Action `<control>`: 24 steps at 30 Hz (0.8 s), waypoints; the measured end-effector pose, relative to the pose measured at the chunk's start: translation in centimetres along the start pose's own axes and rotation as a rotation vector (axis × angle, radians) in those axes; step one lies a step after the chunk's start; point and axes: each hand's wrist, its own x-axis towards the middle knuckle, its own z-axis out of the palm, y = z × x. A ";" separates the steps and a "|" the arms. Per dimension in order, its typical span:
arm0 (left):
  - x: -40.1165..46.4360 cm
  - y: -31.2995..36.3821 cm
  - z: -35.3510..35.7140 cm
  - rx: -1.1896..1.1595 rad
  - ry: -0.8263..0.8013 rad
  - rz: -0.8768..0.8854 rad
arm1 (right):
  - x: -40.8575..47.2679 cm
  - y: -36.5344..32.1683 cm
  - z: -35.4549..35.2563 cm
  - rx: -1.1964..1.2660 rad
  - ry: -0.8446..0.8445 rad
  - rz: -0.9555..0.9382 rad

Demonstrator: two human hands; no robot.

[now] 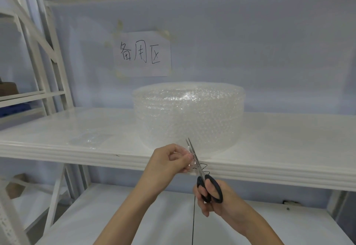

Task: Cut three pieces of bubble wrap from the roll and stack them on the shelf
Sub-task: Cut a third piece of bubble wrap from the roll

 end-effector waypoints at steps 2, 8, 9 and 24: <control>0.1 0.1 -0.1 -0.003 -0.010 -0.004 | 0.1 0.2 0.1 -0.009 0.014 0.001; -0.3 0.3 -0.2 0.001 -0.082 -0.008 | 0.3 0.1 0.1 0.039 -0.008 -0.031; -0.3 0.4 -0.2 0.005 -0.094 -0.010 | 0.4 -0.2 0.2 0.034 -0.014 -0.040; 0.1 1.5 -0.2 0.107 0.065 0.050 | 0.6 -0.6 1.5 -0.044 0.067 -0.077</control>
